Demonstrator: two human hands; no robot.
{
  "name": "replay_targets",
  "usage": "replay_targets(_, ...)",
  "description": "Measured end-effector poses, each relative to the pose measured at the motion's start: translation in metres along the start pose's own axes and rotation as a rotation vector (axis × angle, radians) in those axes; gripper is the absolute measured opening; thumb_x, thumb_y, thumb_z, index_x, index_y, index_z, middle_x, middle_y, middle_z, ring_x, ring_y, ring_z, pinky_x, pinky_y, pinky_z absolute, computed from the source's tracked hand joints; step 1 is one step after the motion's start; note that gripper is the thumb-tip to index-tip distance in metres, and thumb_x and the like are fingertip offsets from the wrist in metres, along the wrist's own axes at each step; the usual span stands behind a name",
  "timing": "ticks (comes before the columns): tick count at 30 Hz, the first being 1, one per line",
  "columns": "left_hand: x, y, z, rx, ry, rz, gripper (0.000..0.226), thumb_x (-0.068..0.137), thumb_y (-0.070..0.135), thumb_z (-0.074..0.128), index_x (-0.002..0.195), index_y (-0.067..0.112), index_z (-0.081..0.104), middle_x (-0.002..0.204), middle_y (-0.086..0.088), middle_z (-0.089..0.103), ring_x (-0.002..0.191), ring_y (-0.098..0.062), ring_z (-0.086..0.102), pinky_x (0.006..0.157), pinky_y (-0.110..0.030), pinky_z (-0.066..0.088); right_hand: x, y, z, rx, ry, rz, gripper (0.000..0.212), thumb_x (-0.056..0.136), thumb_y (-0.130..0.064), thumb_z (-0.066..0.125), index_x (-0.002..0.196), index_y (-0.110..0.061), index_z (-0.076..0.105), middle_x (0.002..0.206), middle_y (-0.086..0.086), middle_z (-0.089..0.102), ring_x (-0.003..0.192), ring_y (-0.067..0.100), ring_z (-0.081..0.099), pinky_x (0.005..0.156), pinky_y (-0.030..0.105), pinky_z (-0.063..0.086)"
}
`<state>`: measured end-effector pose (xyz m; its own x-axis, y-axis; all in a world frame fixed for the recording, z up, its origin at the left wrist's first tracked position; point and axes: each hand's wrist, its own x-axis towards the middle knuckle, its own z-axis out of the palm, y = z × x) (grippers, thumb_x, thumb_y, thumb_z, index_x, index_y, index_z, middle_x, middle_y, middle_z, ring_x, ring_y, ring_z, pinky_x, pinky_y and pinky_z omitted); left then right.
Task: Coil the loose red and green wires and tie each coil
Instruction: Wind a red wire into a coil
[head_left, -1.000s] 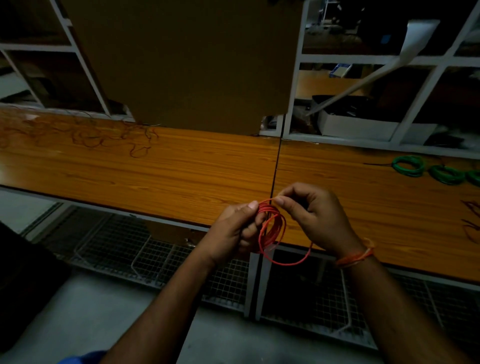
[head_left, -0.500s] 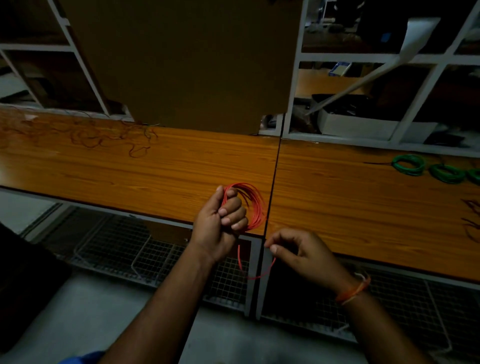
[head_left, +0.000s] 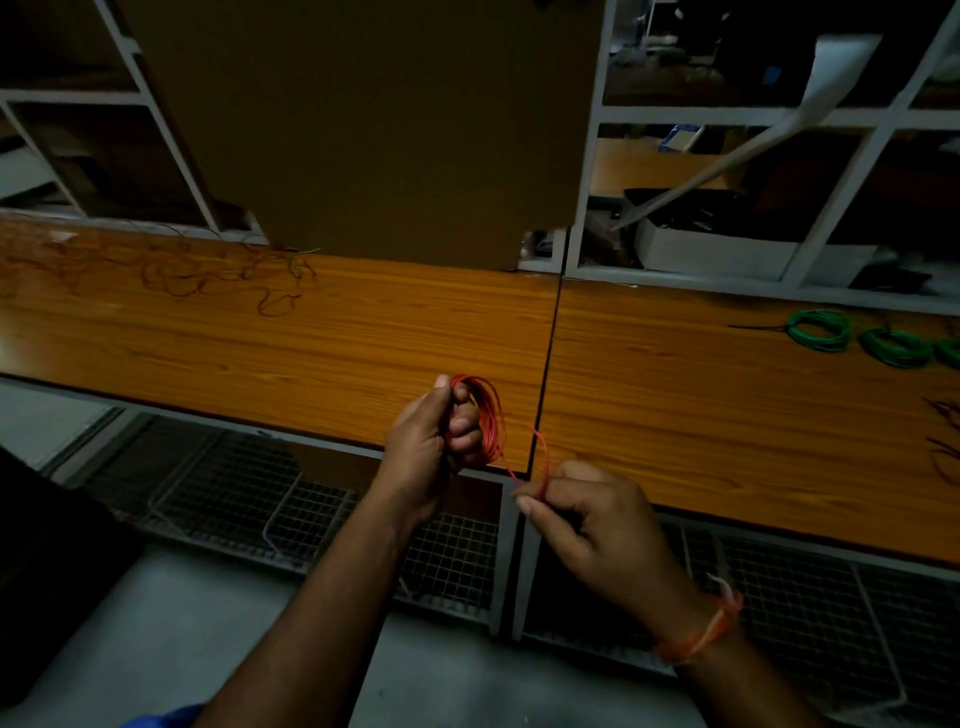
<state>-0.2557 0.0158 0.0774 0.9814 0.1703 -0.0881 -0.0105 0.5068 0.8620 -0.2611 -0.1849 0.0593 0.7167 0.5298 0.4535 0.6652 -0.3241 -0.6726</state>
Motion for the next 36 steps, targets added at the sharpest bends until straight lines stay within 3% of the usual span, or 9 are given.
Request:
replay_targets(5,-0.004,-0.005,0.007,0.137,-0.010,0.080,0.033,0.110,0.034,0.035,0.091,0.013,0.052,0.066,-0.001,0.053,0.059,-0.012,0.052,0.055,-0.023,0.046,0.003,-0.017,0.006,-0.043,0.155,0.065,0.017,0.092,-0.022,0.071,0.078,-0.019,0.063,0.066,-0.009,0.057,0.060,0.009,0.056,0.051,0.030,0.044)
replay_targets(9,-0.009,-0.009,0.012,0.331,-0.018,0.165,0.036,0.112,0.031,0.032,0.098,0.005,0.052,0.071,-0.006,0.067,0.065,-0.017,0.065,0.061,-0.026,0.053,0.007,-0.036,0.008,0.074,0.178,0.095,0.021,0.089,-0.013,0.074,0.074,-0.018,0.060,0.058,-0.006,0.054,0.050,0.009,0.052,0.046,0.015,0.035)
replay_targets(13,-0.013,-0.010,0.017,0.466,-0.021,0.248,0.037,0.112,0.023,0.029,0.088,0.008,0.052,0.065,0.006,0.063,0.060,-0.007,0.059,0.057,-0.019,0.047,0.014,-0.049,0.009,0.176,0.164,0.131,0.022,0.086,-0.007,0.073,0.074,-0.020,0.060,0.059,-0.003,0.056,0.049,0.007,0.052,0.048,0.012,0.035)
replay_targets(19,-0.015,-0.014,0.014,0.531,0.005,0.326,0.042,0.111,0.030,0.033,0.081,0.012,0.056,0.066,0.011,0.058,0.064,-0.003,0.054,0.061,-0.021,0.045,0.034,-0.057,0.003,0.235,0.154,0.156,0.017,0.088,-0.010,0.073,0.076,-0.017,0.062,0.063,-0.001,0.061,0.053,0.012,0.058,0.046,0.028,0.049)
replay_targets(22,-0.014,-0.010,0.015,0.519,-0.020,0.341,0.042,0.110,0.022,0.029,0.077,0.013,0.053,0.062,0.013,0.056,0.059,0.000,0.051,0.056,-0.019,0.043,0.043,-0.059,0.000,0.308,0.141,0.201,0.013,0.090,-0.013,0.072,0.079,-0.017,0.066,0.068,0.003,0.069,0.061,0.024,0.067,0.056,0.048,0.056)
replay_targets(26,-0.010,-0.008,0.008,0.515,-0.038,0.361,0.051,0.108,0.035,0.031,0.079,0.003,0.059,0.069,0.003,0.056,0.065,-0.010,0.051,0.059,-0.023,0.043,0.055,-0.061,0.004,0.468,0.148,0.263,0.009,0.091,-0.010,0.072,0.083,-0.013,0.070,0.072,0.009,0.072,0.071,0.029,0.072,0.070,0.056,0.060)
replay_targets(29,-0.009,-0.007,0.002,0.496,-0.074,0.345,0.066,0.106,0.040,0.027,0.086,-0.017,0.052,0.068,-0.019,0.045,0.063,-0.023,0.043,0.055,-0.035,0.036,0.063,-0.060,0.005,0.521,0.166,0.270,0.008,0.092,-0.006,0.071,0.085,-0.007,0.070,0.073,0.012,0.073,0.071,0.028,0.073,0.070,0.049,0.062)
replay_targets(31,-0.008,-0.006,-0.001,0.491,-0.113,0.323,0.074,0.106,0.045,0.022,0.083,-0.019,0.048,0.063,-0.026,0.035,0.058,-0.024,0.035,0.052,-0.040,0.026,0.067,-0.059,0.005,0.537,0.168,0.266,0.009,0.093,-0.005,0.070,0.084,-0.003,0.070,0.072,0.014,0.072,0.067,0.023,0.072,0.062,0.032,0.059)
replay_targets(36,-0.002,-0.007,-0.016,0.432,-0.158,0.267,0.061,0.104,0.055,0.027,0.072,0.007,0.048,0.060,-0.003,0.034,0.052,-0.016,0.030,0.049,-0.027,0.024,0.082,-0.057,0.012,0.527,0.177,0.331,0.013,0.093,-0.001,0.067,0.081,0.001,0.068,0.065,0.013,0.071,0.052,0.010,0.063,0.054,0.017,0.047)
